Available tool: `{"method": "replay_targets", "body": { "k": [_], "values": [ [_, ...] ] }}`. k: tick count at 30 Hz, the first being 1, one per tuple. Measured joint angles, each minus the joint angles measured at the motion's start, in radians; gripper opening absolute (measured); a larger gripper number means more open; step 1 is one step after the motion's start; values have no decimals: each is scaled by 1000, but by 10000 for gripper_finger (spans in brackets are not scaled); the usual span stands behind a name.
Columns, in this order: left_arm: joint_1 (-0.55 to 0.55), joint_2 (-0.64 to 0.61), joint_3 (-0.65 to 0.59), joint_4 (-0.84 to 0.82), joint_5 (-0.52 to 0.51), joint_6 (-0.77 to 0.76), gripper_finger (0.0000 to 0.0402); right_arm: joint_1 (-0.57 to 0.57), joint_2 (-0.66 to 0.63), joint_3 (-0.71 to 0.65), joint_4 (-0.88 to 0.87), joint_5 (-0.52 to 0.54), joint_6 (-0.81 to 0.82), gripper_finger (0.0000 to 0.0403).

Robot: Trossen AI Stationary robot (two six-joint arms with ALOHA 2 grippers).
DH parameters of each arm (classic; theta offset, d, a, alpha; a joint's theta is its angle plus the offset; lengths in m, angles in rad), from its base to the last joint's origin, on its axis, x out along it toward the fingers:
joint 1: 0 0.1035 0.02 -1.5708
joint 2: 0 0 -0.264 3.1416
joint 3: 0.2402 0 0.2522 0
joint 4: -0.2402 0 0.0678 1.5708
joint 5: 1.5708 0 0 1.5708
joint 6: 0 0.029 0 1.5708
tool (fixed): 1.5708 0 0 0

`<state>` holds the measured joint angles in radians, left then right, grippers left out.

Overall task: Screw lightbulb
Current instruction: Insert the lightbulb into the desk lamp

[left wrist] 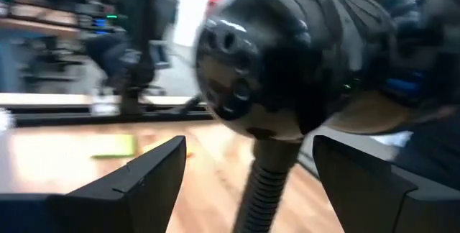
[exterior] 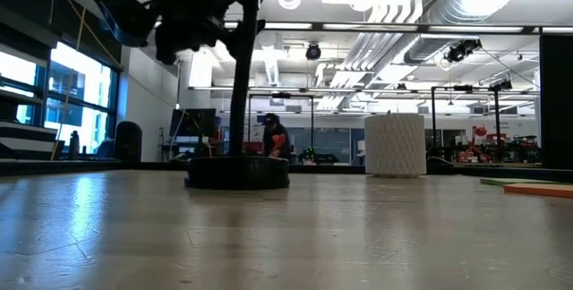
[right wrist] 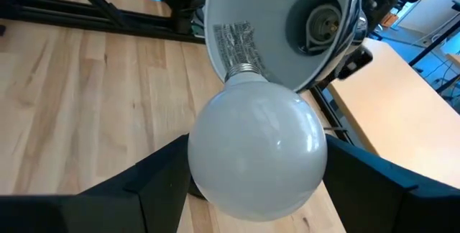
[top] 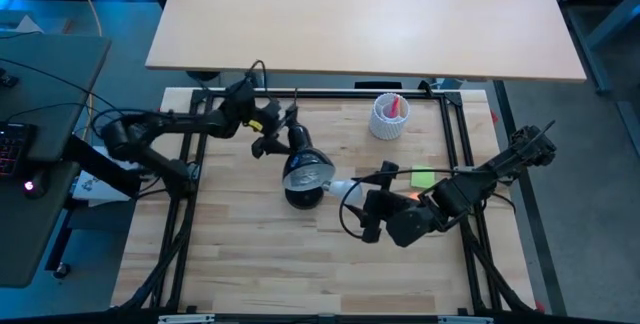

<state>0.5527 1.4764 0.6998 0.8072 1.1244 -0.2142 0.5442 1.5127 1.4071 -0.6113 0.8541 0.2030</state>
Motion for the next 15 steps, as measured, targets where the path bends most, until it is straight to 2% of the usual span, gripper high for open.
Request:
{"method": "replay_targets", "body": {
  "k": [5,11,15],
  "values": [
    [-37,56,9,174,82,-79,301,0,0,0,0,-1,4,281],
    [-82,37,8,233,87,-124,301,0,0,0,2,-6,5,281],
    [-98,28,8,232,51,-142,301,1,0,0,-13,-5,5,281]
  ]
}}
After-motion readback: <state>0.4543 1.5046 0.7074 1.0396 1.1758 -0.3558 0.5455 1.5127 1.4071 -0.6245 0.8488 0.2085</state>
